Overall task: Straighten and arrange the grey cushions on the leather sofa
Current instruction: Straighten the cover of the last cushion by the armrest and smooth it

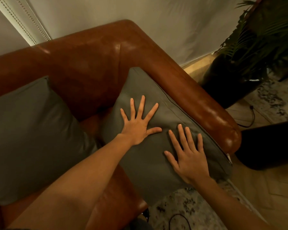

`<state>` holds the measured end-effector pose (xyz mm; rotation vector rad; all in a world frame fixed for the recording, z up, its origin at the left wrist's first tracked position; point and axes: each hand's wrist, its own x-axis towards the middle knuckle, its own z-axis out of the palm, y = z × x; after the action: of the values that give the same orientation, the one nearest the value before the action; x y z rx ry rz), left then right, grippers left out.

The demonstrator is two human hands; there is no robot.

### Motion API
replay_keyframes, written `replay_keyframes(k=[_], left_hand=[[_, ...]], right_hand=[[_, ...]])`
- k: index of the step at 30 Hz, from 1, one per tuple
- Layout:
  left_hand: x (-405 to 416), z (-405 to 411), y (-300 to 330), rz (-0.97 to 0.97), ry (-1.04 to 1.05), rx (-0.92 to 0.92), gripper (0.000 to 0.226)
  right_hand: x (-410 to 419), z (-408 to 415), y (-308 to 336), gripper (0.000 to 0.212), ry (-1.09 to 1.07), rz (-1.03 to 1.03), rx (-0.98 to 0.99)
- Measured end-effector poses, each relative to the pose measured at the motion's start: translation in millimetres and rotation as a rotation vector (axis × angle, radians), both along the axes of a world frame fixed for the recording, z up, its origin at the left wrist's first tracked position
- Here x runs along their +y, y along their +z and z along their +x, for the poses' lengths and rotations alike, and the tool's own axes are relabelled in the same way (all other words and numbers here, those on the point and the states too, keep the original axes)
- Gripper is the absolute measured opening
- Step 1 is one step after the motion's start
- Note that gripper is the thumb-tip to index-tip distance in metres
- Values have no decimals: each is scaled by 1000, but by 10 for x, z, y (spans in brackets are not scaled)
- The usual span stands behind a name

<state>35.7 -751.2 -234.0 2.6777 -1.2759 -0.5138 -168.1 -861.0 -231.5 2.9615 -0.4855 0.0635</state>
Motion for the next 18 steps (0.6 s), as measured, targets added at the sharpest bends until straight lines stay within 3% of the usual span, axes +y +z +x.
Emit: replay_keyframes(k=[7,9,13,18], left_hand=[[246,67,24,-217,-111,117,81],[417,155,6,-161,-215,46,83],[542,292,42,-135,-382,-284,84],[348,309,150,-157,-621,-355,87]], right_hand=[[0,-18,-18,67,15,7,-25],[25,-21,8,66,14,14,-41],[143,20,90,65,-51,13,-71],[412,65,111,60,-222,-17,-132]])
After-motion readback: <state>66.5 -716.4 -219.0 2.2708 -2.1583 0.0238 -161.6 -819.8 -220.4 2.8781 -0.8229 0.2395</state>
